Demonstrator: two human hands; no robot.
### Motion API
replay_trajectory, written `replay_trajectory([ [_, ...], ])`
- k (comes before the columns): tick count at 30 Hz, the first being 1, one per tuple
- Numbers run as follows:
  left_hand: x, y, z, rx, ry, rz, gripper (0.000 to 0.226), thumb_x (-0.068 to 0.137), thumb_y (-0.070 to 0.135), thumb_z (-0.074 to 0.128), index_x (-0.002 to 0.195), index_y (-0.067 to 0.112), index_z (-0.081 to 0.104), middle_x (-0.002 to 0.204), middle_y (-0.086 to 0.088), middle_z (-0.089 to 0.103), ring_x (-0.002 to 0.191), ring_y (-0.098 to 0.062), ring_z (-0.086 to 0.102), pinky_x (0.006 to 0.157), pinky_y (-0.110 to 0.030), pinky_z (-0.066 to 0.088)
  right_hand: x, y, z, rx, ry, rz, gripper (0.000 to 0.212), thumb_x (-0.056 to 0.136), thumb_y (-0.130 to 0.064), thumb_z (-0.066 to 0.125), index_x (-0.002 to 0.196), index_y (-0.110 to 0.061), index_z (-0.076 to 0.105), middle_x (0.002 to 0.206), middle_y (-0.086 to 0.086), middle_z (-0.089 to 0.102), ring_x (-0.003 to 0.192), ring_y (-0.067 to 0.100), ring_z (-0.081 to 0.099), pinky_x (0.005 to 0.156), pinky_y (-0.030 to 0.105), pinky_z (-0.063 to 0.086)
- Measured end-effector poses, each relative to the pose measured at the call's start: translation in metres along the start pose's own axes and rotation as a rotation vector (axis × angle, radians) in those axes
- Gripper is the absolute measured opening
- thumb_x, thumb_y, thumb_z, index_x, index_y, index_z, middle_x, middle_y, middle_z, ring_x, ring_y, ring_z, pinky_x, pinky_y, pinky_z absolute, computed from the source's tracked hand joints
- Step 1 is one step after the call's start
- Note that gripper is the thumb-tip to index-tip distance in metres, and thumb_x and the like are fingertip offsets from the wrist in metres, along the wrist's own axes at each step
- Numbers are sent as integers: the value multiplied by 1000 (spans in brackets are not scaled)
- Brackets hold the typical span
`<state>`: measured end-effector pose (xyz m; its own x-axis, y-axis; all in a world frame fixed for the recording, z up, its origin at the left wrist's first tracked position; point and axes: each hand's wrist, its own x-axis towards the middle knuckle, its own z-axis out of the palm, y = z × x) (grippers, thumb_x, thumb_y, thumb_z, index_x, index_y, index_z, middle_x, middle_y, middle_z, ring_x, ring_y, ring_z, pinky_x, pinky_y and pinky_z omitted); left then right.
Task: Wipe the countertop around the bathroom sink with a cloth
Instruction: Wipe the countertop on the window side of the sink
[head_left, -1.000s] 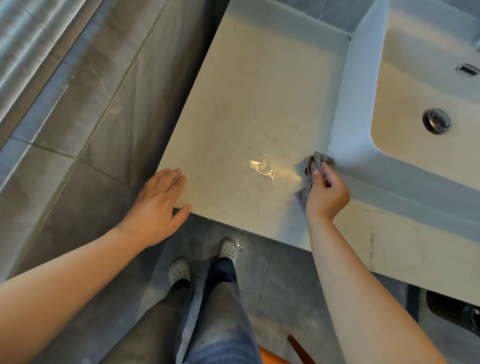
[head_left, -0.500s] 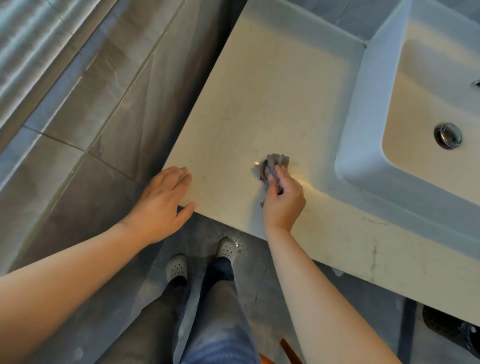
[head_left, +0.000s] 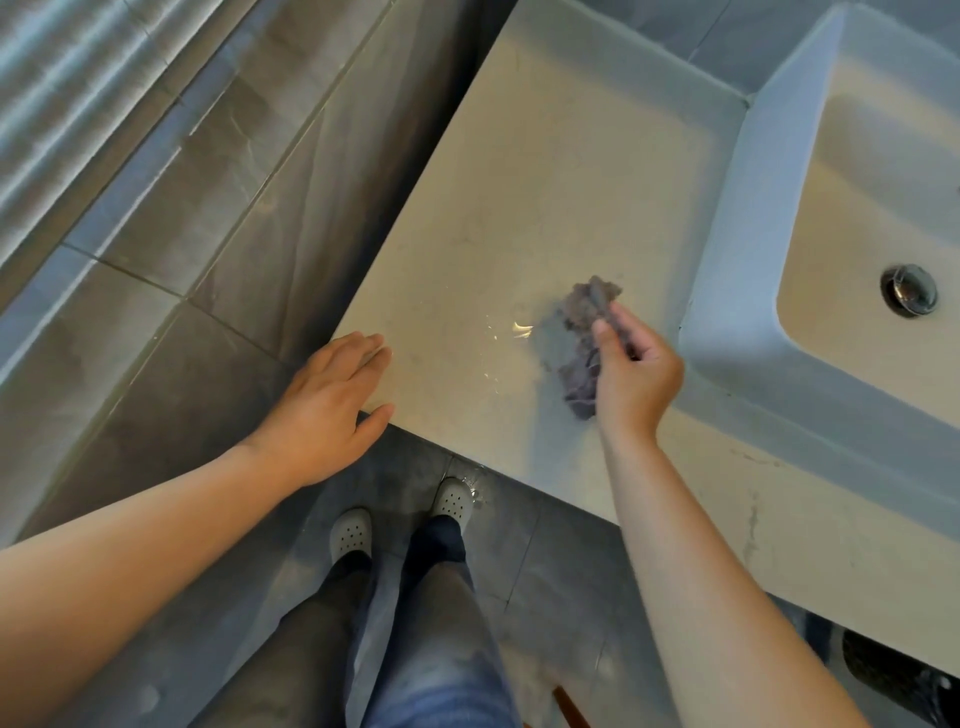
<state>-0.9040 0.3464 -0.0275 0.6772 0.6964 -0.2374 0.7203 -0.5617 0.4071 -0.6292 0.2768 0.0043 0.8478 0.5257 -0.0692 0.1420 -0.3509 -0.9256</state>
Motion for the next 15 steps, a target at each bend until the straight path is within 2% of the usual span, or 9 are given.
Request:
replay_trajectory([
  [4, 0, 0, 2, -1, -8, -15, 74, 88, 53, 25, 143, 5, 35, 151, -10, 30, 140, -27, 21, 114, -46, 26, 42, 14, 5, -105, 7, -3, 35, 84, -14, 69, 119, -10, 65, 116, 1, 67, 106, 7, 62, 93, 16, 47],
  [9, 0, 0, 2, -16, -1, -18, 73, 88, 52, 27, 142, 4, 37, 151, -11, 32, 140, -28, 23, 113, -47, 27, 42, 29, 25, -195, -15, -82, 35, 85, -18, 67, 120, -14, 65, 118, -3, 66, 110, 6, 59, 96, 16, 44],
  [15, 0, -2, 5, -44, 23, -19, 72, 88, 52, 26, 144, 7, 35, 152, -9, 29, 141, -26, 20, 114, -45, 25, 16, 26, 57, -230, -116, -240, 34, 84, -15, 66, 118, -11, 66, 114, -1, 68, 101, 6, 58, 84, 1, 37],
])
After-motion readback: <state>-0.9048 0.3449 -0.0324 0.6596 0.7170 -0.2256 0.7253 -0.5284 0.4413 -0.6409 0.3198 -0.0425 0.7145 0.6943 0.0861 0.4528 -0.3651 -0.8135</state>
